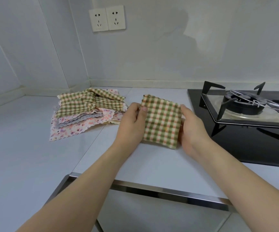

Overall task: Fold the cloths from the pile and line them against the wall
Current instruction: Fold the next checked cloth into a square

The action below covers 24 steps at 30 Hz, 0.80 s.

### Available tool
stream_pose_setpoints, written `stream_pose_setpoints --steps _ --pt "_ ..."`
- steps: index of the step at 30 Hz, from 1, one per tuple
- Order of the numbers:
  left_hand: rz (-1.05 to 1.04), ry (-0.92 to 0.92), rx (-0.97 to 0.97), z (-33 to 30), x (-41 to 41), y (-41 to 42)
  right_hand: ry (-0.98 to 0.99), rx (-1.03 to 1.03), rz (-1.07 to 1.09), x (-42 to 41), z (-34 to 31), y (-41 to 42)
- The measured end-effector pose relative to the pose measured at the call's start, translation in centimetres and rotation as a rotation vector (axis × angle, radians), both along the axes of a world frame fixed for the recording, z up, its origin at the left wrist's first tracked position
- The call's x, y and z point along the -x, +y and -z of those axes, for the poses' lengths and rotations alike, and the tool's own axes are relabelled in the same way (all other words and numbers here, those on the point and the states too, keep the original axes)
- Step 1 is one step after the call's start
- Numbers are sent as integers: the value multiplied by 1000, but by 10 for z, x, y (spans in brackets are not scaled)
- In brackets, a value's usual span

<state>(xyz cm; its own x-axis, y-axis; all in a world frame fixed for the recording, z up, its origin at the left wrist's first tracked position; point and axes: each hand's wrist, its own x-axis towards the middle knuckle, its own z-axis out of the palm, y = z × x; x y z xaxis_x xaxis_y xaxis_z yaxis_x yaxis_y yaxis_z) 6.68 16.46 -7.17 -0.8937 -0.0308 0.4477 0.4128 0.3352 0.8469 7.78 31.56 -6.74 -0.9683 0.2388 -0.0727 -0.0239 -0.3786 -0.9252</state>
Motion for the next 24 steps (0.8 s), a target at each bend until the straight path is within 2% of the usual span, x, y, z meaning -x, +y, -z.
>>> stream_pose_setpoints --steps 2,5,11,18,24 --pt "-16 21 -15 1 -4 5 -9 -136 -8 -3 1 -6" --pt "-28 20 -23 0 -12 13 -10 -358 135 -5 3 -14" --pt "-109 -30 65 -21 -35 19 151 -570 359 -29 -5 -9" --pt "-107 -100 21 -30 -45 17 126 -473 262 -34 -18 -4" --pt "-128 -97 23 -22 15 22 78 -473 263 29 -13 0"
